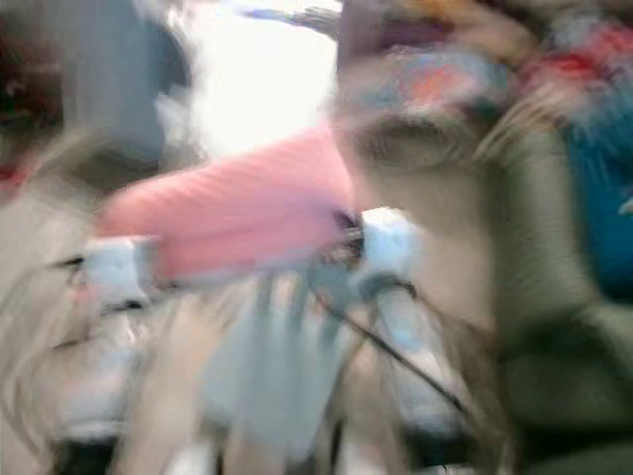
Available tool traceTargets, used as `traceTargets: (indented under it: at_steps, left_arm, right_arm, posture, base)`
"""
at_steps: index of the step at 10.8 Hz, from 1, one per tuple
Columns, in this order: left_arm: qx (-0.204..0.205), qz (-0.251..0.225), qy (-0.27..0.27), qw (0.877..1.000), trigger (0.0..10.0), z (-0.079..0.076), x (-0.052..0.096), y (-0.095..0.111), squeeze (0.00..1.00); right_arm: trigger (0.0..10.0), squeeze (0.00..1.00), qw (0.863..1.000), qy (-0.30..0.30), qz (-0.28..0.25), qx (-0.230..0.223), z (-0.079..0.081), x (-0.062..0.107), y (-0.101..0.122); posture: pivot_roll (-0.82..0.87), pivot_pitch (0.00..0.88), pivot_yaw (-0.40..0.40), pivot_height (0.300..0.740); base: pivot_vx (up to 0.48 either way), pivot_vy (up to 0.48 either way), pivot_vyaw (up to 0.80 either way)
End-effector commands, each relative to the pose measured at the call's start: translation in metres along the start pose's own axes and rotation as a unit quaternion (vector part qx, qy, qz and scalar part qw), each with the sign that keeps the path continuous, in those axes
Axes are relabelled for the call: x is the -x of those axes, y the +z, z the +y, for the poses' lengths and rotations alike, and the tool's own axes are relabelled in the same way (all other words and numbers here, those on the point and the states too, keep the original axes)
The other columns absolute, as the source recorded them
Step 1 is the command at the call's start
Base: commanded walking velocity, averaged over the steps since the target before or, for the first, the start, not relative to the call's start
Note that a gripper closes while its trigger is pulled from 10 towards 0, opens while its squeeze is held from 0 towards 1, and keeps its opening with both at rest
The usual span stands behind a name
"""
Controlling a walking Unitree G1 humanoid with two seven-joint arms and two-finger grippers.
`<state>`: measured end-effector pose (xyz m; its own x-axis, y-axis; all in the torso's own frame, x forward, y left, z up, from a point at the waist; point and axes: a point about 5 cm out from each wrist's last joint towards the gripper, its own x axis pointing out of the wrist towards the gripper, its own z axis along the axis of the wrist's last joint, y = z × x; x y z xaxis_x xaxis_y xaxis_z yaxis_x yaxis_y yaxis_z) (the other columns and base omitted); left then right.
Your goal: Move the pillow to the sofa
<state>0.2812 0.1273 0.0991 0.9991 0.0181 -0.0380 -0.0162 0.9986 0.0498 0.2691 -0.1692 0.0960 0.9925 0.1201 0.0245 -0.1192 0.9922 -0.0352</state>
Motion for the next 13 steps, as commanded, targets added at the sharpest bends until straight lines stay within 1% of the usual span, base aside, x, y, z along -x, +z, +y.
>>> traceTargets:
  at_steps: [1, 3, 5, 7, 13]
  left_arm:
    - [-0.016, 0.009, 0.028, 0.999, 10.0, 0.0223, 0.0057, -0.0063, 0.00]
    - [-0.008, 0.013, 0.019, 1.000, 10.0, 0.0197, 0.0087, -0.0076, 0.00]
    - [0.005, 0.014, 0.005, 1.000, 10.0, 0.0170, 0.0086, -0.0075, 0.00]
    - [0.007, 0.010, -0.007, 1.000, 10.0, 0.0137, 0.0094, -0.0064, 0.00]
    - [0.011, 0.013, -0.009, 1.000, 10.0, 0.0124, 0.0093, -0.0066, 0.00]
  right_arm:
    - [10.0, 0.00, 0.999, 0.005, -0.033, -0.013, 0.0087, -0.0087, 0.0149]
    - [10.0, 0.00, 0.999, 0.003, -0.031, -0.013, 0.0085, -0.0087, 0.0145]
    - [10.0, 0.00, 1.000, 0.000, -0.022, -0.016, 0.0087, -0.0095, 0.0122]
    - [10.0, 0.00, 1.000, -0.004, -0.017, -0.014, 0.0078, -0.0100, 0.0105]
    - [10.0, 0.00, 1.000, -0.008, -0.012, -0.012, 0.0063, -0.0106, 0.0091]
  posture:
    - [-0.03, 0.039, -0.052, 0.740]
    - [-0.03, 0.044, -0.052, 0.740]
    - [-0.03, 0.048, -0.054, 0.740]
    - [-0.03, 0.049, -0.055, 0.740]
    - [-0.03, 0.053, -0.058, 0.740]
  base:
    - [0.000, 0.000, 0.00]
    - [0.000, 0.000, 0.00]
    - [0.000, 0.000, 0.00]
    - [0.000, 0.000, 0.00]
    - [-0.314, 0.000, 0.00]
